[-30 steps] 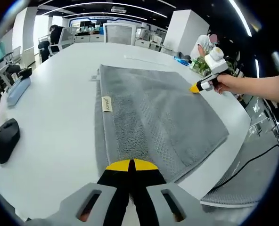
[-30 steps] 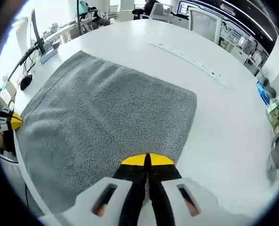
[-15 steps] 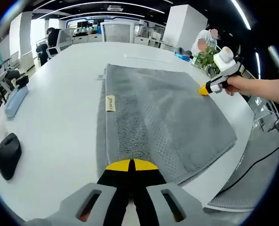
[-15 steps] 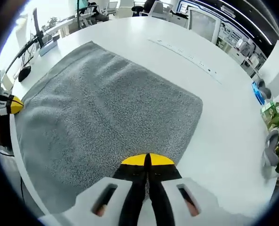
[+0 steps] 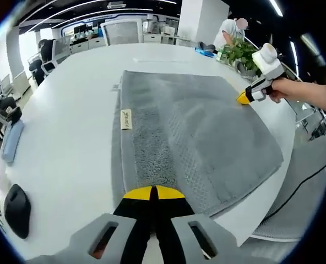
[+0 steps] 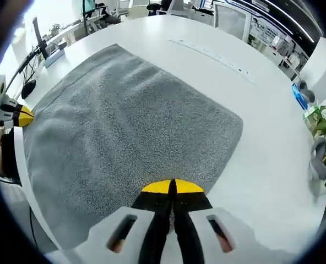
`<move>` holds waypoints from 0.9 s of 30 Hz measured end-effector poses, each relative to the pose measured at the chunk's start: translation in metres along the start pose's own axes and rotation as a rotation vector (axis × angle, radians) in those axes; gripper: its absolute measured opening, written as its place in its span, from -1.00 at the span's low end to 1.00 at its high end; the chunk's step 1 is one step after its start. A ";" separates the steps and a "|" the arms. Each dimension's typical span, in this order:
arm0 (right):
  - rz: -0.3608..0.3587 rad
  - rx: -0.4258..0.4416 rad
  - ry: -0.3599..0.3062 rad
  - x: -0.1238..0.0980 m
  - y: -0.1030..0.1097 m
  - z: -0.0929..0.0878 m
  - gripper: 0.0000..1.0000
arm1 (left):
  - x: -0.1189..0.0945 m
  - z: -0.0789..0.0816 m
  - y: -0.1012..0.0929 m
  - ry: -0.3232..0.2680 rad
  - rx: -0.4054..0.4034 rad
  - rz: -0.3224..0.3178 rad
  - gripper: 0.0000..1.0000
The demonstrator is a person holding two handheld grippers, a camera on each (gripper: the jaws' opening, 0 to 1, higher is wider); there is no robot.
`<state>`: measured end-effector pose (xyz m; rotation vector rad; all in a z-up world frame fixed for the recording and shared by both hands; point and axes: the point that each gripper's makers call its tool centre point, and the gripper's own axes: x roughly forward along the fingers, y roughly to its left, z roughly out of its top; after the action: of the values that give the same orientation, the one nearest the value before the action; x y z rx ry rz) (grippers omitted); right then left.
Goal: Fold the towel on the table until its edges align and the towel forms a compact rectangular stack.
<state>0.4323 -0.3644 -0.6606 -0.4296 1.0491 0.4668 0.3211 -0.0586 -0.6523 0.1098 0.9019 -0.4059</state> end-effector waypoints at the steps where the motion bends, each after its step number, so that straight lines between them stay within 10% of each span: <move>1: 0.002 0.002 0.002 0.000 0.000 0.000 -1.00 | 0.000 0.000 0.000 0.002 0.005 0.001 -0.99; 27: -0.001 0.065 -0.038 -0.009 0.006 -0.016 -1.00 | 0.008 0.006 0.003 0.031 0.063 -0.009 -0.99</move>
<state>0.4140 -0.3698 -0.6604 -0.3628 1.0248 0.4372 0.3311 -0.0600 -0.6544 0.1701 0.9207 -0.4426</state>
